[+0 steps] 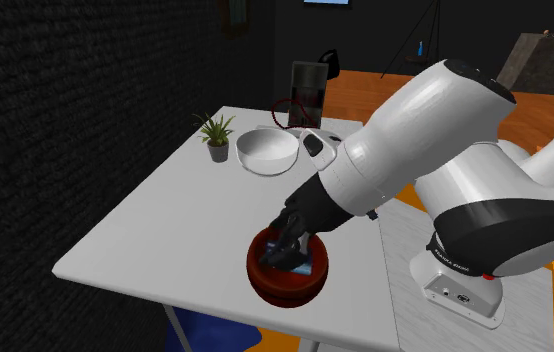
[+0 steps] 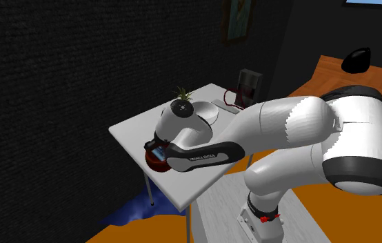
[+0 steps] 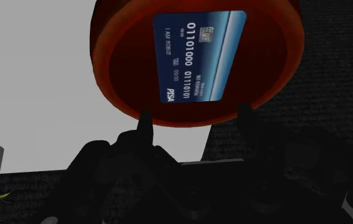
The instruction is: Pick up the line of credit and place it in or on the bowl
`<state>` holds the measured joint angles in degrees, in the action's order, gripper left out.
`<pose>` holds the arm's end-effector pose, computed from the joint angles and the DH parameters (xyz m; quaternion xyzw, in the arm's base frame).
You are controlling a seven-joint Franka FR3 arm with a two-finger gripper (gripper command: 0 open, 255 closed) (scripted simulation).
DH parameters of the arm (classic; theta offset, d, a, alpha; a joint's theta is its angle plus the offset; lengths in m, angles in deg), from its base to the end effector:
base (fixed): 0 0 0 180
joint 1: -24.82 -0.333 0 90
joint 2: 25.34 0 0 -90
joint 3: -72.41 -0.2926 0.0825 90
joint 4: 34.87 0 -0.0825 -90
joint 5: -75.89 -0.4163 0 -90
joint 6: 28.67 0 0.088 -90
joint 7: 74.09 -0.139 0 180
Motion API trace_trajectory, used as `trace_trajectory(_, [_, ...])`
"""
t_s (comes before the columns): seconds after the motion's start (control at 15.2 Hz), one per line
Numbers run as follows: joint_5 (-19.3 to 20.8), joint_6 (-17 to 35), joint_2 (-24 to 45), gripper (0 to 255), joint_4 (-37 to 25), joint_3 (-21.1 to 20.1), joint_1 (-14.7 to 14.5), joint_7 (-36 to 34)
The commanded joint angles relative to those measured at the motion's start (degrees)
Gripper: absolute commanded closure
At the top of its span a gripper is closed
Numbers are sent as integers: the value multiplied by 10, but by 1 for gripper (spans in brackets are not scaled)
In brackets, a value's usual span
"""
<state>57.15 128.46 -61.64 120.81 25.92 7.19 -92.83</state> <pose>0.2435 0.3902 0.3544 -0.9243 -0.2510 -0.2781 0.0735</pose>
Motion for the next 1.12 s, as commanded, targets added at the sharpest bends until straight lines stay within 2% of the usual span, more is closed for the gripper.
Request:
trace_trajectory(0.0, [0,0,0,0,0,0,0,0])
trace_trajectory(0.26, [0,0,0,0,0,0,0,0])
trace_trajectory(0.53, [-12,-98,-87,0,-4,53,-54,9])
trace_trajectory(1.06, [-11,-98,-87,0,-4,53,-54,9])
